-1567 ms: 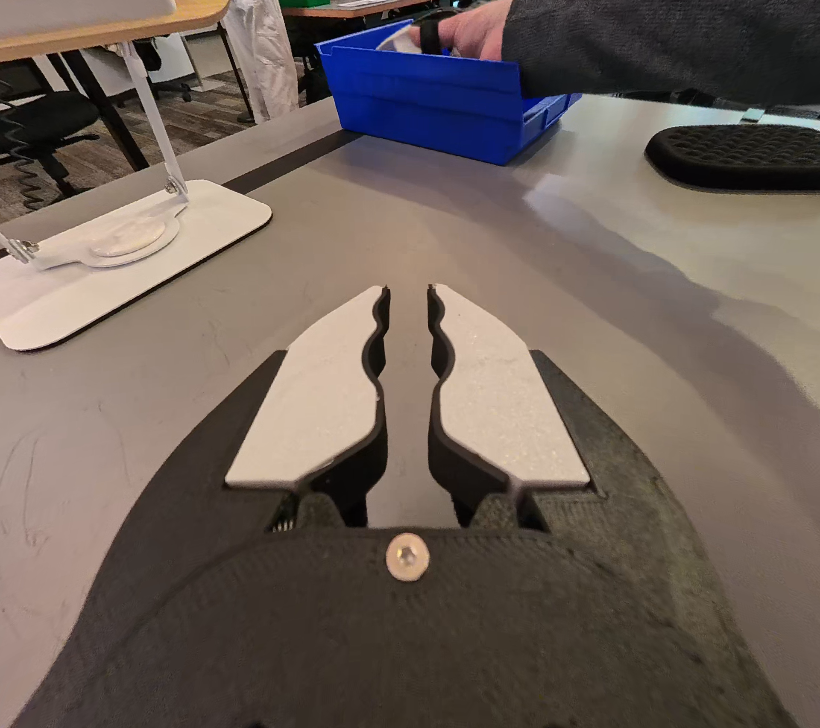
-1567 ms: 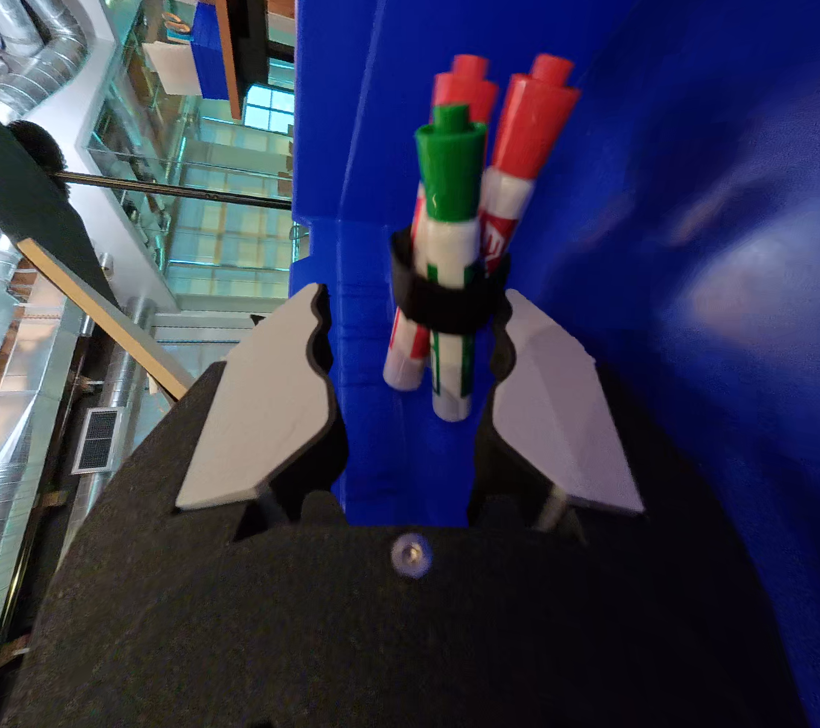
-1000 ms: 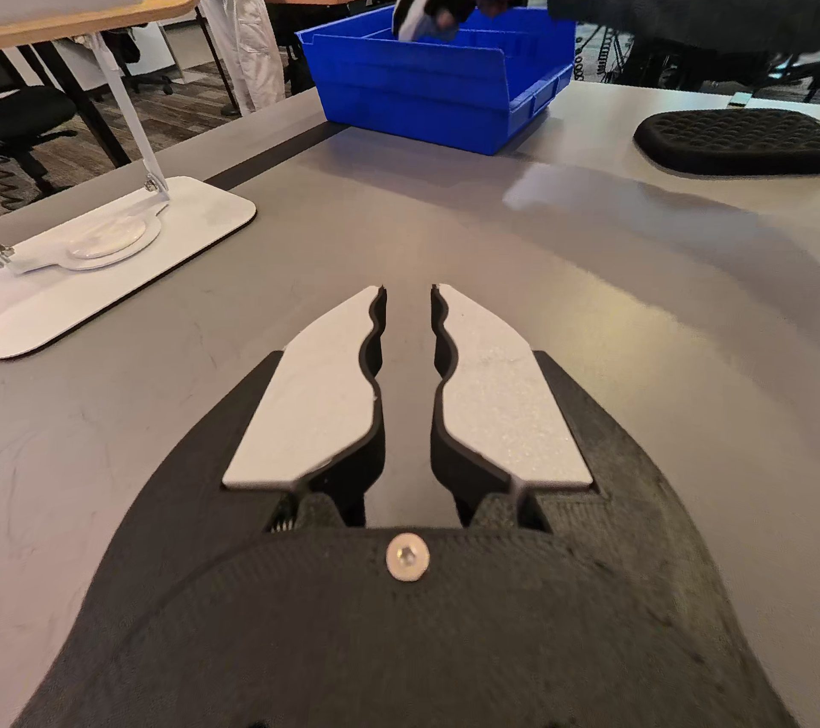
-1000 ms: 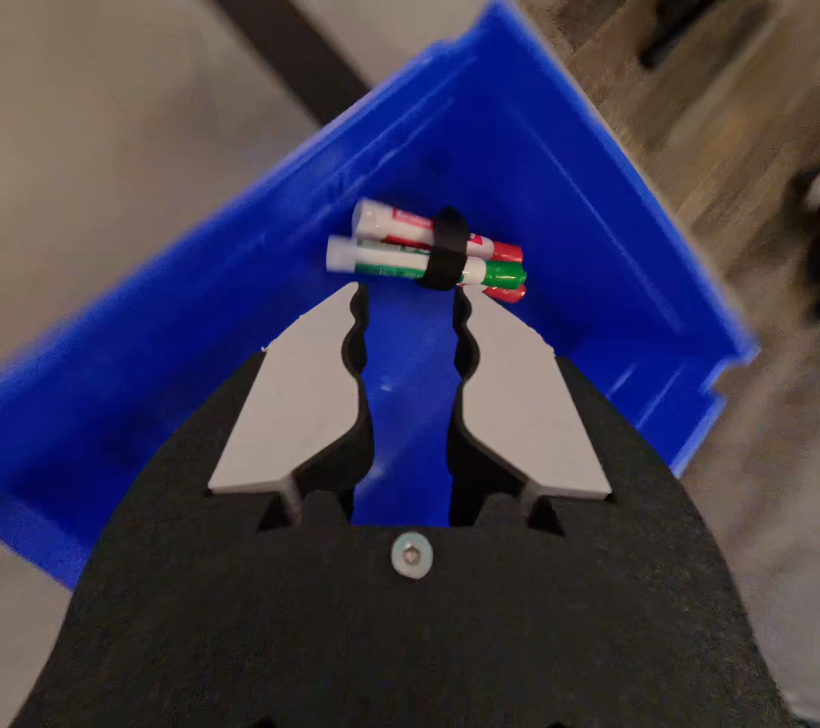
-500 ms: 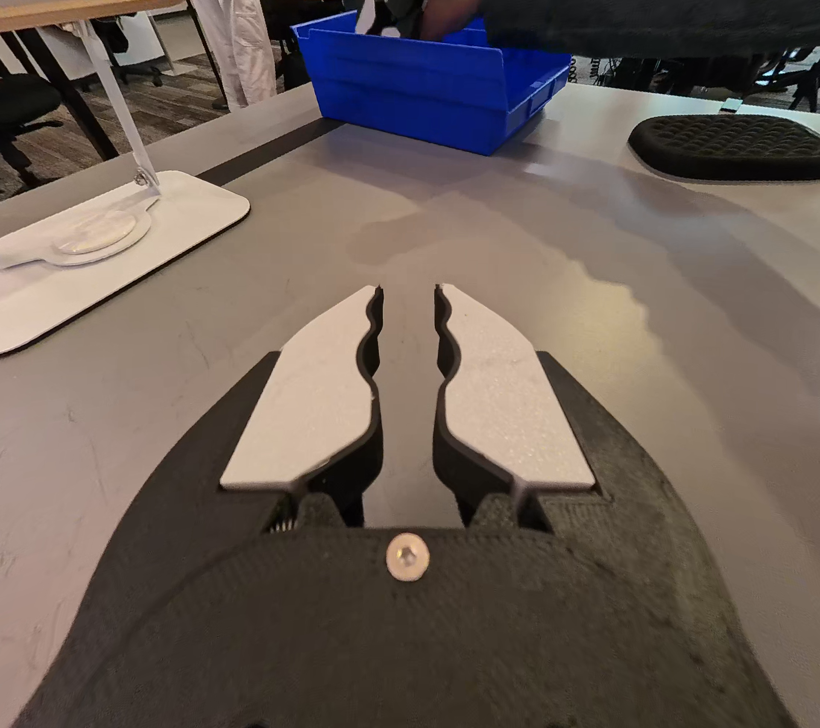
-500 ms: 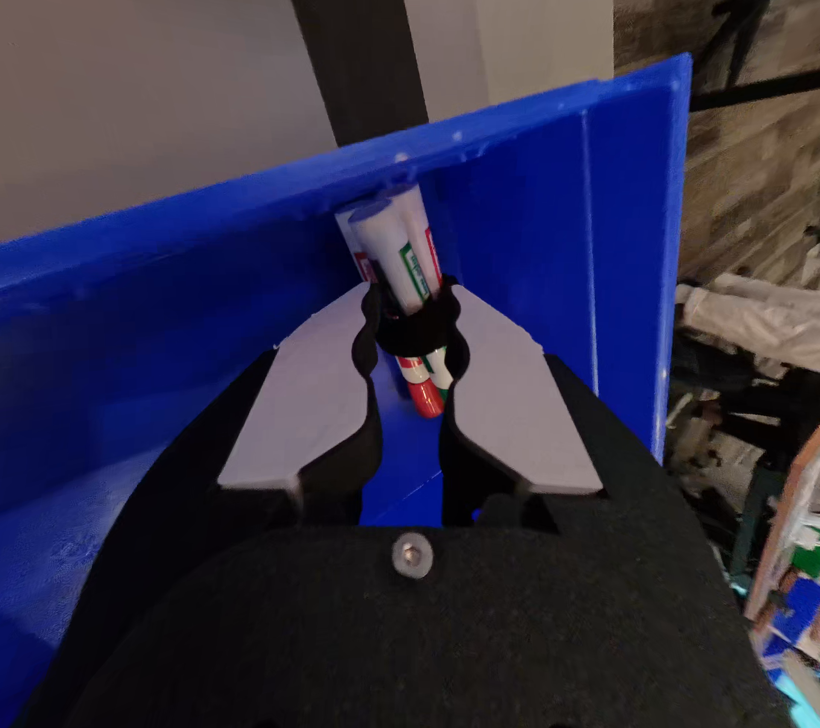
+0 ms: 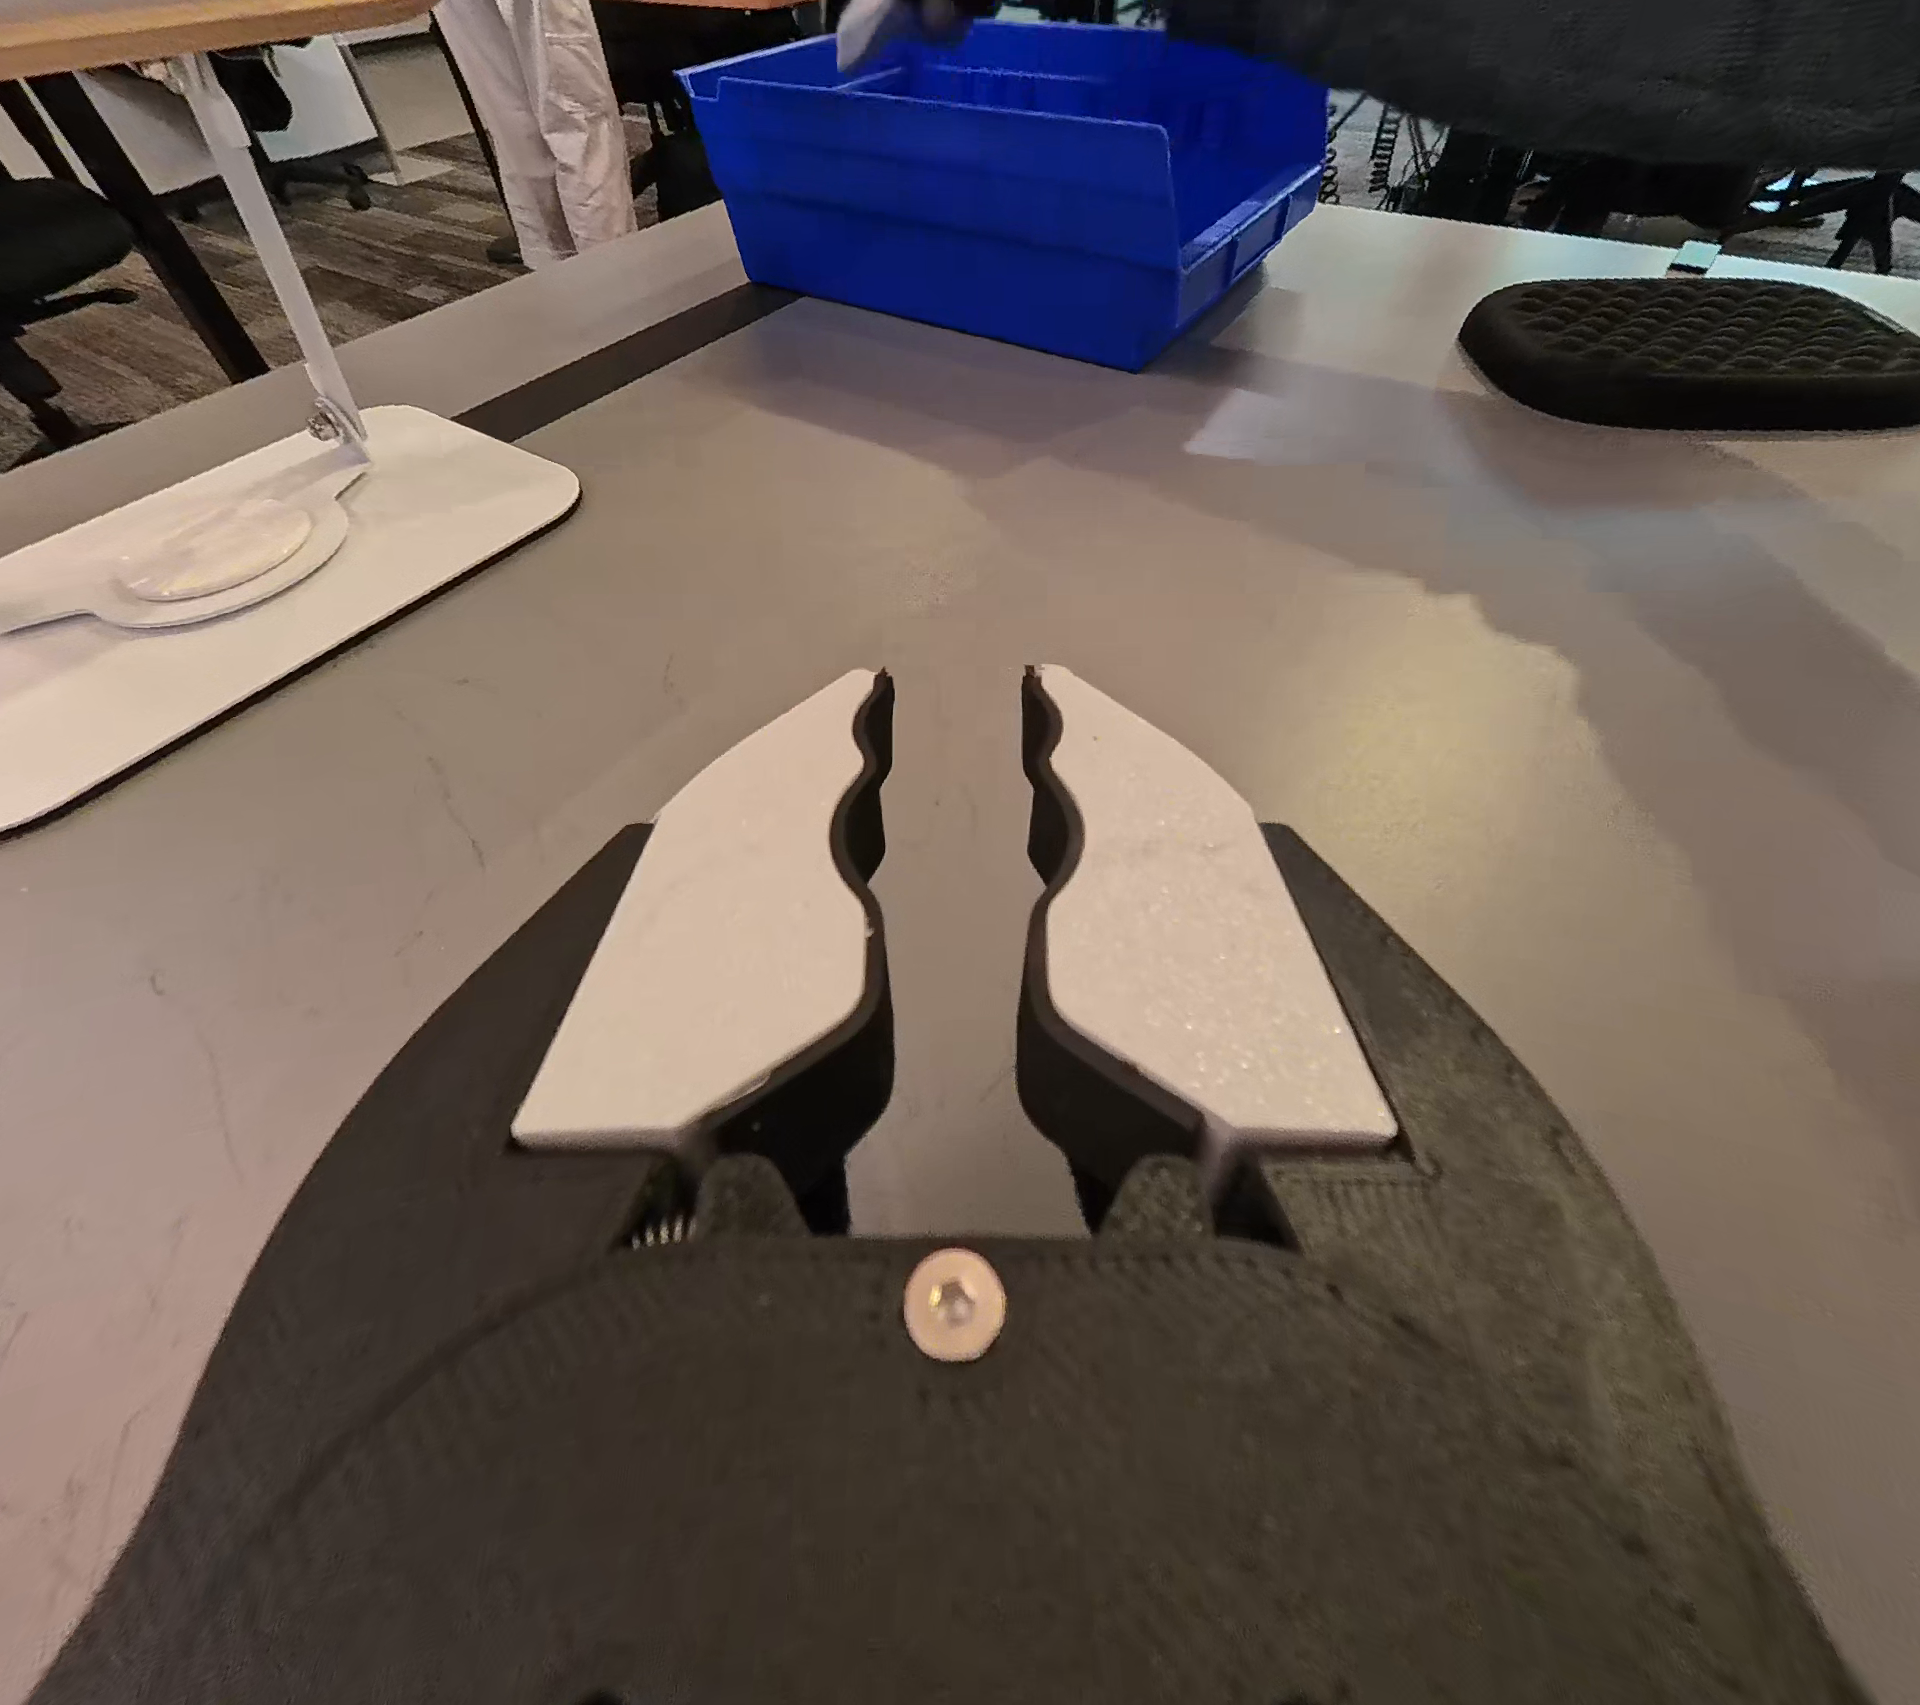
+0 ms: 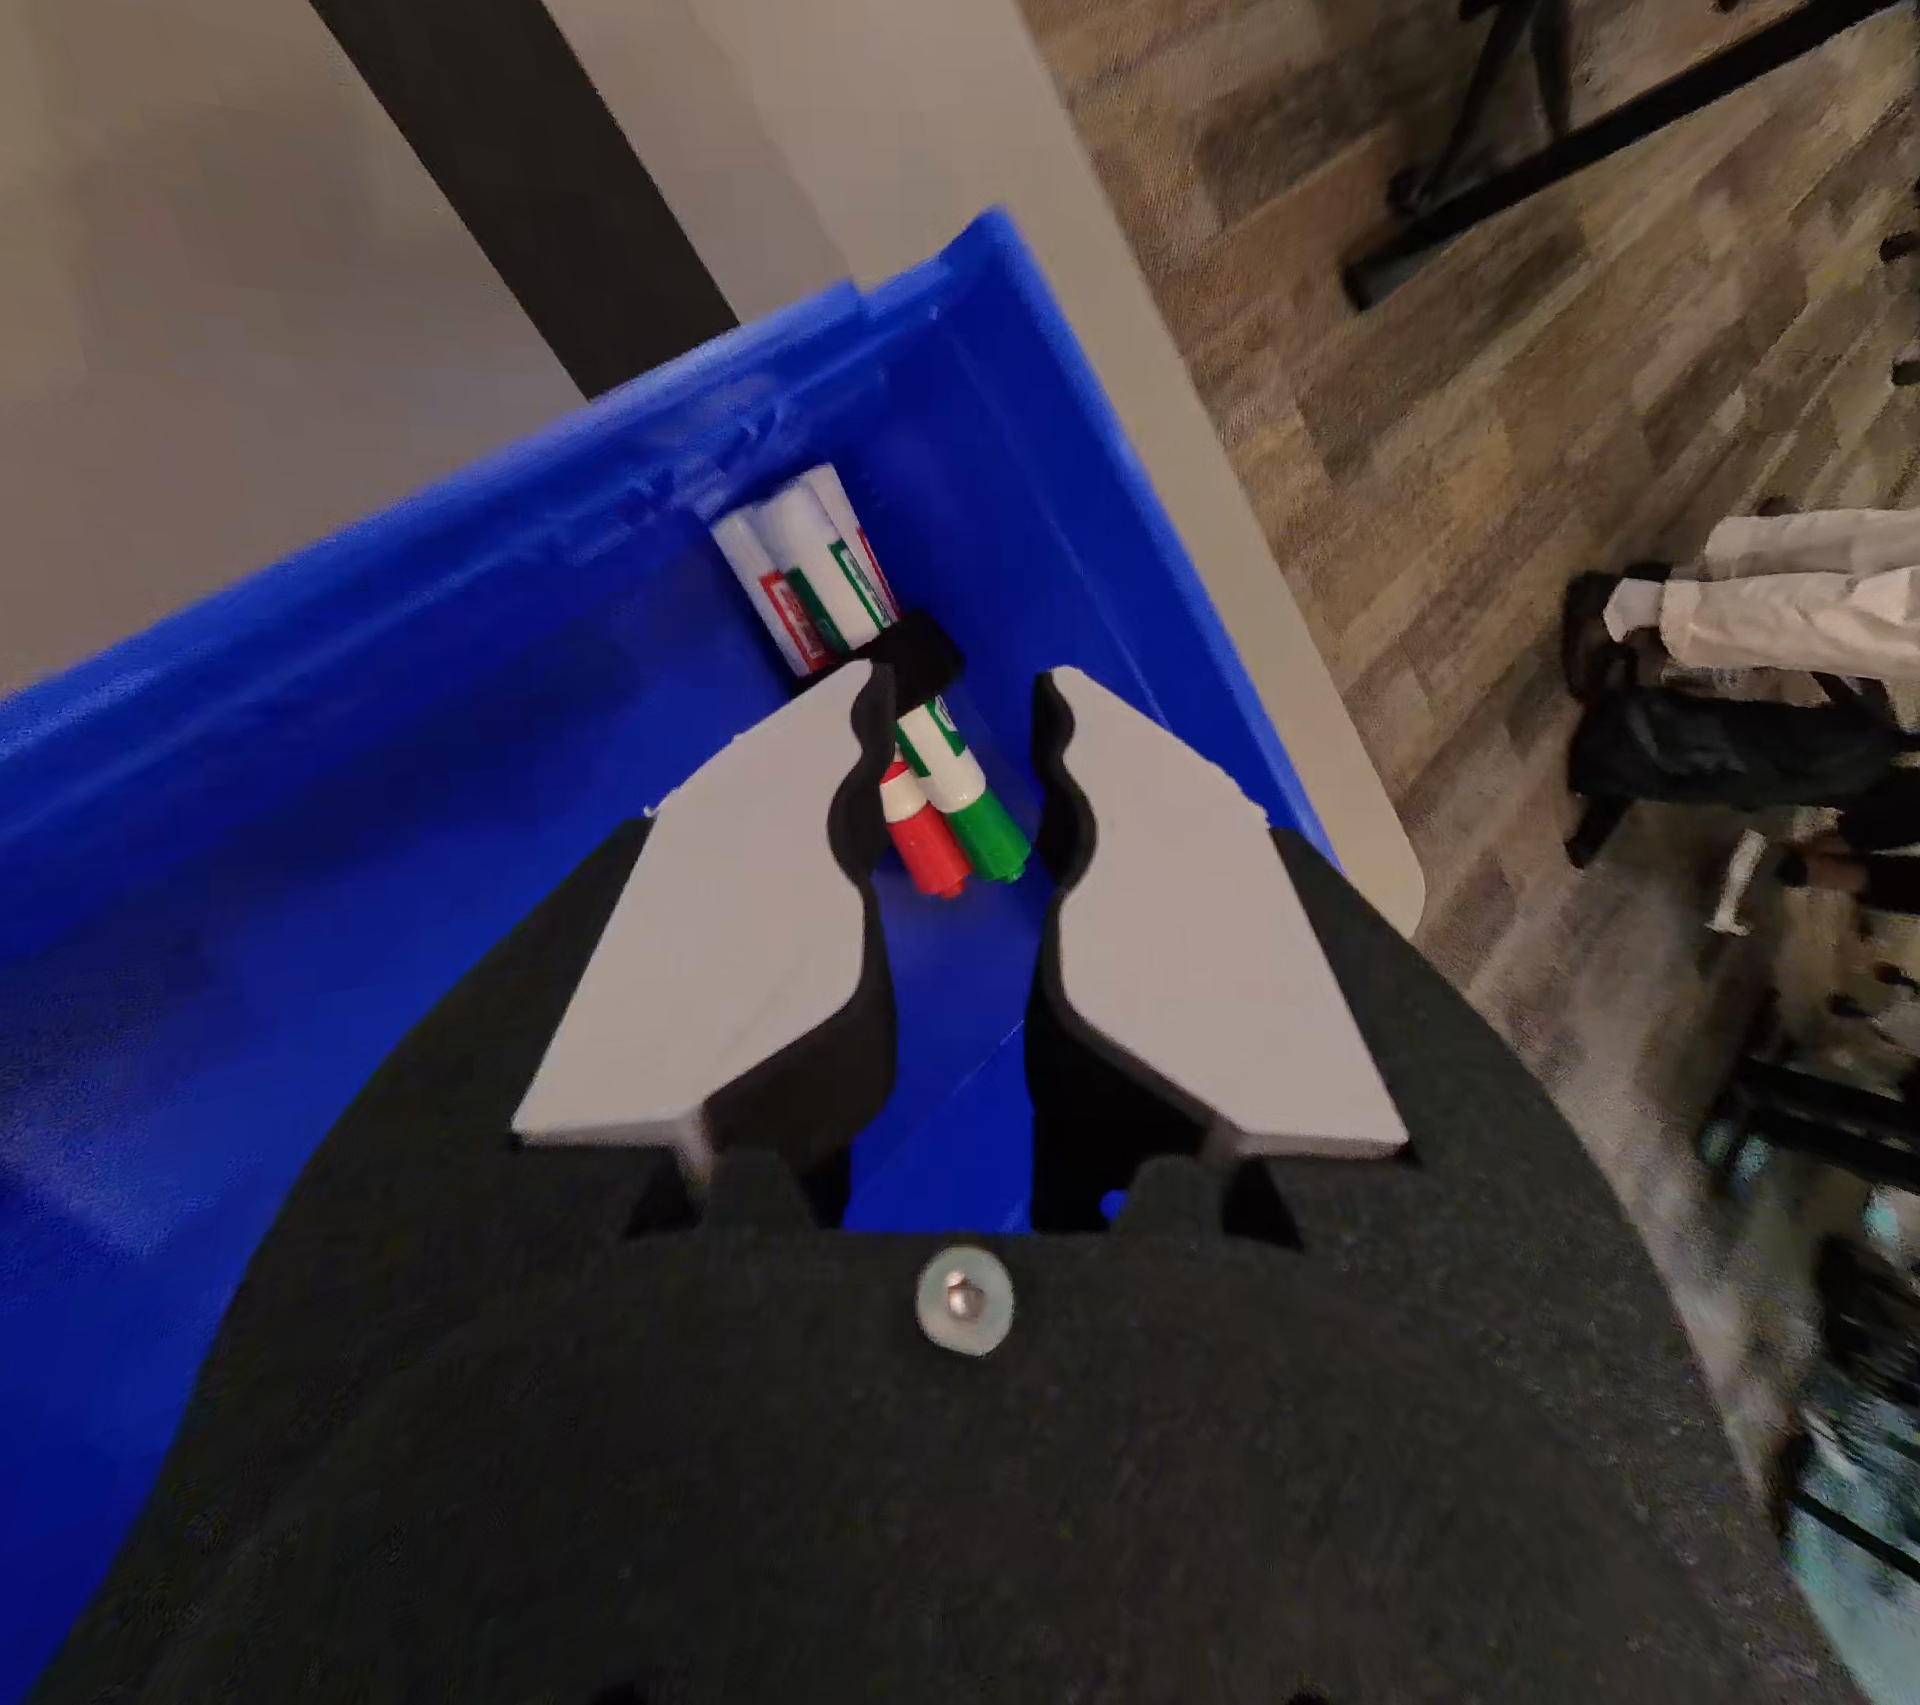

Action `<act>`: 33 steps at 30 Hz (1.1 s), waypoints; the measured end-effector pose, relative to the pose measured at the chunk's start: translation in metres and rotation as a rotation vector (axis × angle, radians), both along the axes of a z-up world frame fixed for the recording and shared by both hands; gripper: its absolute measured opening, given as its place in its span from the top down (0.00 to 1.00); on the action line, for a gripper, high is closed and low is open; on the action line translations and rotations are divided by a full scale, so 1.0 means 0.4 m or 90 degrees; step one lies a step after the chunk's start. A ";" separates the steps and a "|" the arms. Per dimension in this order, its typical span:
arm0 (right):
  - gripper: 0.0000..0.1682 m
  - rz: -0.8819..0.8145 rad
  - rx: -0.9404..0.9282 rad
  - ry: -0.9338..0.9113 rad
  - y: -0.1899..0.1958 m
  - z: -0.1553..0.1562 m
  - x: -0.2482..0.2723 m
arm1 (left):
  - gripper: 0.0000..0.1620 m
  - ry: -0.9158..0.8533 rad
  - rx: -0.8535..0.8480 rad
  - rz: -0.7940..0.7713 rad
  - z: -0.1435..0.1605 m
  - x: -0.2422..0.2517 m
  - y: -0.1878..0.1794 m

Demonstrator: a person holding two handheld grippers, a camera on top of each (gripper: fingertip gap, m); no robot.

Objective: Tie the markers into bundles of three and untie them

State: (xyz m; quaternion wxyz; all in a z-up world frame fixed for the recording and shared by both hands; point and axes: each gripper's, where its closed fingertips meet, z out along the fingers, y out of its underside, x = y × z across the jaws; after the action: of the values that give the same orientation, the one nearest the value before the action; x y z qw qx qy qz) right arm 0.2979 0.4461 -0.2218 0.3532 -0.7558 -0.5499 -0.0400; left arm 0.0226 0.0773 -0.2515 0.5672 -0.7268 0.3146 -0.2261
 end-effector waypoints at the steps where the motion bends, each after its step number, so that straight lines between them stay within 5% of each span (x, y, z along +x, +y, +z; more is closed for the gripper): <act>1: 0.86 -0.001 0.008 0.044 -0.025 0.045 -0.001 | 0.86 0.001 0.003 0.002 0.001 -0.001 0.000; 7: 0.87 -0.010 0.074 0.140 -0.277 0.217 -0.005 | 0.84 0.008 0.021 0.031 0.011 -0.022 -0.004; 13: 0.95 0.096 0.099 0.321 -0.646 0.238 -0.210 | 0.84 0.056 0.057 0.143 0.058 -0.122 -0.028; 18: 0.94 0.208 -0.011 0.458 -0.865 0.154 -0.484 | 0.84 0.094 0.103 0.279 0.167 -0.331 -0.096; 24: 0.92 0.366 -0.141 0.576 -1.036 0.196 -0.760 | 0.86 0.161 0.069 0.440 0.222 -0.670 -0.127; 28: 0.84 0.460 -0.298 0.649 -1.135 0.304 -0.853 | 0.86 0.151 0.088 0.469 0.280 -0.823 -0.060; 33: 0.83 0.558 -0.402 0.693 -1.298 0.490 -0.918 | 0.85 0.217 0.028 0.443 0.241 -0.884 -0.002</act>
State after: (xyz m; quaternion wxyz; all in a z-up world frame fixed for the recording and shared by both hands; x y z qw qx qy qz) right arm -0.0694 -0.0731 -0.0258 0.3252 -0.4469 -0.5334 0.6404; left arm -0.3311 0.0764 -0.1550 0.5647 -0.8051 0.1441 0.1107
